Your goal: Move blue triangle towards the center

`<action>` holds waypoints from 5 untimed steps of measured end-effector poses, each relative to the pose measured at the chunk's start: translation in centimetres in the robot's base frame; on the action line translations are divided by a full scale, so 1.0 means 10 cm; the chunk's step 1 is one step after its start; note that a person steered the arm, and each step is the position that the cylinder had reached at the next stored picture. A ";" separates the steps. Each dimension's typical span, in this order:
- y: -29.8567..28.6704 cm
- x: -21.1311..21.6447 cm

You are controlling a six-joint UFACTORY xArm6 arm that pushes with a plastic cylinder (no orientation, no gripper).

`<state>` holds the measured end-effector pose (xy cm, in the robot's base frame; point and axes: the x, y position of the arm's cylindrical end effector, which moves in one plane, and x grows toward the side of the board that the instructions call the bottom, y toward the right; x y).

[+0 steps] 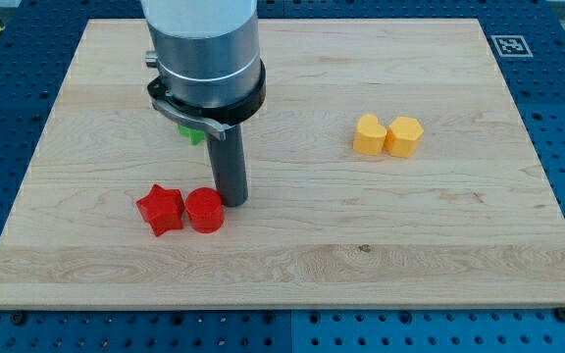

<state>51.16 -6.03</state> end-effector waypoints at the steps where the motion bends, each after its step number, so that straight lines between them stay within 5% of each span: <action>1: 0.00 0.00; 5: 0.00 -0.23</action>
<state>48.89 -6.03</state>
